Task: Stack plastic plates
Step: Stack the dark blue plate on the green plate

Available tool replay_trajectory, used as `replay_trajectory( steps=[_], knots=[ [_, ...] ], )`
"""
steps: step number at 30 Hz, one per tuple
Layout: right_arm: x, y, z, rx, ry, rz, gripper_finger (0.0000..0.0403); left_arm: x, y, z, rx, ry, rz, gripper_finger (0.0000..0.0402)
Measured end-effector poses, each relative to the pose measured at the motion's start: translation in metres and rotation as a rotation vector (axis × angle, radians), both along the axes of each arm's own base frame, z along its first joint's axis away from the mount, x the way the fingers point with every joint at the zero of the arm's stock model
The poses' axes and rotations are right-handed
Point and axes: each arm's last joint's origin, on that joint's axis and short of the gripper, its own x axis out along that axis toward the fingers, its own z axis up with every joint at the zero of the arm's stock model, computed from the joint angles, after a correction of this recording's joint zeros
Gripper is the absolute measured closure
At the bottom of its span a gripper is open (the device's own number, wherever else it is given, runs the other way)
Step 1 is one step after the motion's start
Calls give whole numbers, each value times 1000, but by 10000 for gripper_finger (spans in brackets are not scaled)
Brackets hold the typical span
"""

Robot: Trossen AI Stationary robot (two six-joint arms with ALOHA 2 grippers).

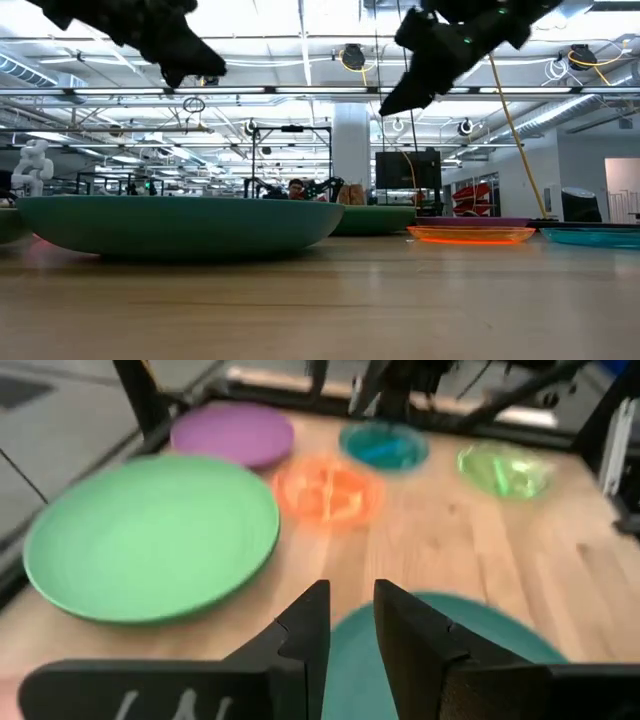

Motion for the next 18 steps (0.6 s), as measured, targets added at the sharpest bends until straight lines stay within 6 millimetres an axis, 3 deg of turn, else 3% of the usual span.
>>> replay_trajectory(
  steps=[10,18],
  knots=[
    [-18,25,-32,18,35,77,238,23,0,-35,-104,195,42,314],
    [-20,26,-12,-95,-44,112,238,43,-5,-62,-90,304,57,314]
  ],
)
